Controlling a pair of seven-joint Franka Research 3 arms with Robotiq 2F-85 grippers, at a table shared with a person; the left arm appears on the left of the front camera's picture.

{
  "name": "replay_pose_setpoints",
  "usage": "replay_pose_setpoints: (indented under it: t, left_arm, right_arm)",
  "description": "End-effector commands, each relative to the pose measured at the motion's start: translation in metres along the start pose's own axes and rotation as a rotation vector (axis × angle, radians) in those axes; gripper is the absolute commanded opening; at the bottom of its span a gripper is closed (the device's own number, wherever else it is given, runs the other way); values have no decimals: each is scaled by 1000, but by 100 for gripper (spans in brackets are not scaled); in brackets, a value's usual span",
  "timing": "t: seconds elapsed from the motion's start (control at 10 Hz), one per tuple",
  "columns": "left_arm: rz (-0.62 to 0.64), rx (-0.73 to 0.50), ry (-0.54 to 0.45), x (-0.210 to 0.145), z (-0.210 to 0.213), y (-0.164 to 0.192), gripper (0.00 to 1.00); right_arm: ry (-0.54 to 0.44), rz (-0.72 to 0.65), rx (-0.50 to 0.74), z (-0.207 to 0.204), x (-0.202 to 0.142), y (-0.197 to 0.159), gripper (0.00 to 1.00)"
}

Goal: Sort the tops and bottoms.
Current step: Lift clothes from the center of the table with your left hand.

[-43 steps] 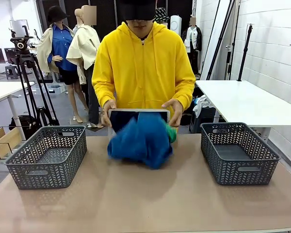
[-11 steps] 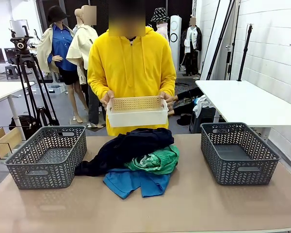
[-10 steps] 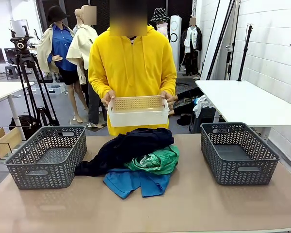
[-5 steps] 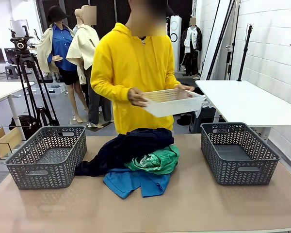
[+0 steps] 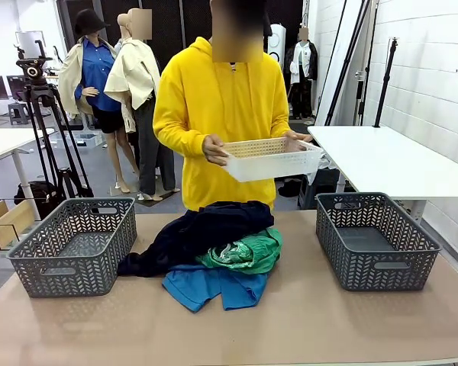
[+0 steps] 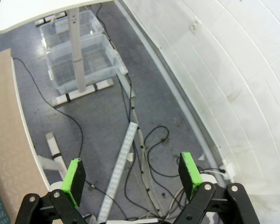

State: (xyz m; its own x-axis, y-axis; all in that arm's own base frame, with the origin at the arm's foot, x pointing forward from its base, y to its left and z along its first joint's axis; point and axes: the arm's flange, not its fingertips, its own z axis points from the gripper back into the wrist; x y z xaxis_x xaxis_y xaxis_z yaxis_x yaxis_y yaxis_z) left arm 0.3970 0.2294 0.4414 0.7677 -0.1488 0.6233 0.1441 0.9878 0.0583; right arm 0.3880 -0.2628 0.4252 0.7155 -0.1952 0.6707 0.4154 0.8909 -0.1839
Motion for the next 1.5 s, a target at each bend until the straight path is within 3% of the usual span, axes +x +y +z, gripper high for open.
replay_pose_setpoints:
  t: [0.0, 1.4]
  left_arm:
    - [4, -8, -3, -2, -3, 3, 100]
    - [4, -8, -3, -2, -3, 3, 100]
  right_arm:
    - [8, 11, 0, 0, -1, -1, 100]
    - [8, 11, 0, 0, -1, -1, 100]
